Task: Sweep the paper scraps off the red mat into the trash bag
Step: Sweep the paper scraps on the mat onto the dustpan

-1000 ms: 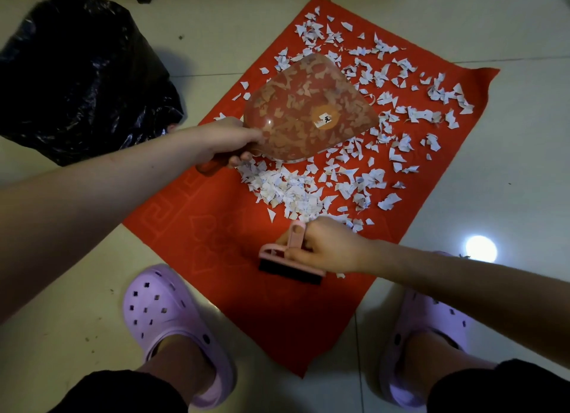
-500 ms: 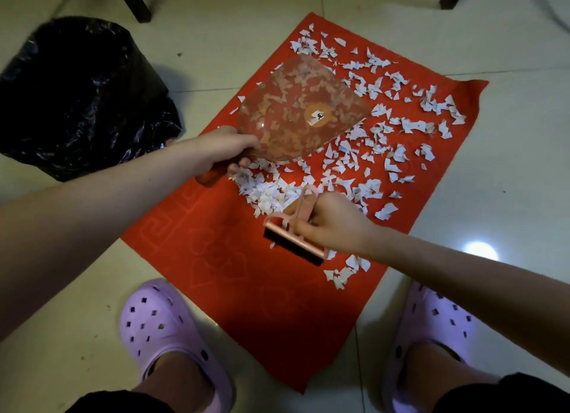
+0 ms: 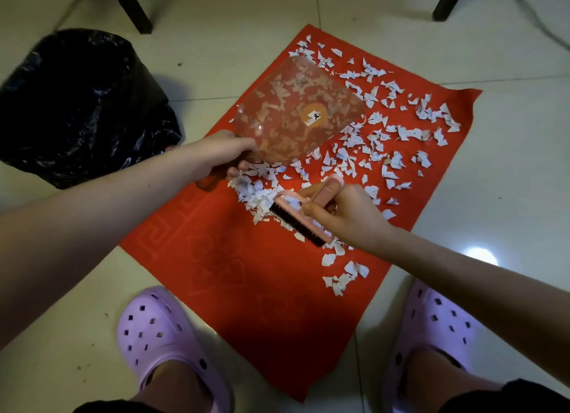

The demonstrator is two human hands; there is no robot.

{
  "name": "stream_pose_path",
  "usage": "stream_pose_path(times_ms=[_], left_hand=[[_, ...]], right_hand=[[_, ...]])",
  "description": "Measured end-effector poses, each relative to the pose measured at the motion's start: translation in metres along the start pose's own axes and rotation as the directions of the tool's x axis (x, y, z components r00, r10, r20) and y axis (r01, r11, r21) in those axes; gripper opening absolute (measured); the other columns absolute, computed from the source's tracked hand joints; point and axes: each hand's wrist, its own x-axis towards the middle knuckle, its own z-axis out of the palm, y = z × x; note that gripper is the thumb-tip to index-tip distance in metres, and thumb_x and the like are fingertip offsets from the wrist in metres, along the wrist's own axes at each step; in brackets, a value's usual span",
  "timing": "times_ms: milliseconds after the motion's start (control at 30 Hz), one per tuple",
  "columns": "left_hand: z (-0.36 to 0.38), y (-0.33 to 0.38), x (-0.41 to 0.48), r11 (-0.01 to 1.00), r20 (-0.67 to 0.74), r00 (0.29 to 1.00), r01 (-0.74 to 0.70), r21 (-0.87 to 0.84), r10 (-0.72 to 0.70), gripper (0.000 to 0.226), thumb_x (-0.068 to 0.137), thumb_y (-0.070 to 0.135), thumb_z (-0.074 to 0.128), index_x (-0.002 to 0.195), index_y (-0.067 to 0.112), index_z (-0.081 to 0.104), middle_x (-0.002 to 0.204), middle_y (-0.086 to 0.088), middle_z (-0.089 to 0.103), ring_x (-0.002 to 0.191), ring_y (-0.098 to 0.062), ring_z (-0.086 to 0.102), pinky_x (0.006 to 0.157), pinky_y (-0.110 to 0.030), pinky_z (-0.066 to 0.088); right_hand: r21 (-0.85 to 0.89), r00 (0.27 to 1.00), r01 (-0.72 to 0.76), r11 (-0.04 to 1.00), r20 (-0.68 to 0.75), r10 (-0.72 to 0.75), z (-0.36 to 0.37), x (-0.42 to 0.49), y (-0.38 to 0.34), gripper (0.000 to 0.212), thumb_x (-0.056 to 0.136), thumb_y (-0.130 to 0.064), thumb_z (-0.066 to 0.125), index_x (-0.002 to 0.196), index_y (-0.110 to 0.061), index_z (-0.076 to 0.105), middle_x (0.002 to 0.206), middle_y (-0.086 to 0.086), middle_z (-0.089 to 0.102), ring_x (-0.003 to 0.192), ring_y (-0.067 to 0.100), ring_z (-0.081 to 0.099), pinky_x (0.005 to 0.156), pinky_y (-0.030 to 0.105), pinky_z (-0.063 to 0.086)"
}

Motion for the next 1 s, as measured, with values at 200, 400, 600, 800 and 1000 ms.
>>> stream_pose_path(times_ms=[200, 400, 600, 800, 1000], left_hand=[[0.000, -0.002, 0.000, 1.000, -0.003, 1.000, 0.010, 0.016, -0.010, 0.016, 0.093, 0.021, 0.052, 0.101, 0.007, 0.054, 0.044, 0.001, 0.044, 0.032, -0.011, 0.033, 0.035, -0.016, 0.031], [0.000, -0.005, -0.001, 0.999, 0.016, 1.000, 0.010, 0.033, -0.011, 0.019, 0.094, 0.021, 0.052, 0.105, 0.005, 0.053, 0.050, -0.002, 0.044, 0.032, -0.011, 0.034, 0.034, -0.017, 0.032], [0.001, -0.003, 0.000, 0.999, 0.013, 1.000, 0.007, 0.036, -0.007, 0.018, 0.093, 0.019, 0.052, 0.104, 0.004, 0.053, 0.049, -0.002, 0.043, 0.031, -0.011, 0.034, 0.033, -0.017, 0.032], [0.006, -0.001, 0.001, 0.999, 0.025, 0.999, 0.021, 0.047, -0.022, 0.016, 0.093, 0.020, 0.052, 0.100, 0.006, 0.052, 0.049, -0.002, 0.043, 0.032, -0.012, 0.033, 0.034, -0.017, 0.031], [0.011, -0.001, 0.000, 0.998, 0.028, 0.999, 0.022, 0.057, -0.023, 0.016, 0.092, 0.019, 0.053, 0.098, 0.005, 0.056, 0.042, 0.001, 0.044, 0.032, -0.012, 0.031, 0.035, -0.016, 0.029]], right_hand=[[-0.134, 0.937, 0.128, 0.983, 0.340, -0.076, 0.018, -0.007, -0.005, 0.030, 0.096, -0.032, 0.049, 0.120, -0.023, 0.065, 0.064, -0.010, 0.059, 0.053, 0.009, 0.055, 0.048, 0.020, 0.040], [-0.262, 0.991, 0.126, 0.957, 0.079, -0.108, 0.000, 0.001, 0.000, 0.041, 0.095, -0.045, 0.040, 0.116, -0.020, 0.065, 0.068, 0.001, 0.067, 0.048, 0.007, 0.052, 0.044, 0.022, 0.038], [0.120, 0.995, 0.002, 0.993, 0.094, -0.013, -0.015, 0.001, 0.003, 0.026, 0.087, -0.036, 0.055, 0.098, -0.018, 0.071, 0.087, 0.008, 0.072, 0.069, 0.032, 0.065, 0.063, 0.052, 0.053], [0.081, 0.782, 0.010, 0.997, 0.620, -0.058, -0.001, -0.014, 0.014, 0.021, 0.091, -0.025, 0.059, 0.105, -0.016, 0.071, 0.090, 0.002, 0.072, 0.079, 0.016, 0.068, 0.077, 0.039, 0.055], [-0.100, 0.856, 0.201, 0.974, 0.502, -0.125, -0.008, -0.006, 0.027, 0.042, 0.085, -0.051, 0.042, 0.109, -0.030, 0.068, 0.083, -0.001, 0.072, 0.069, 0.012, 0.064, 0.065, 0.036, 0.052]])
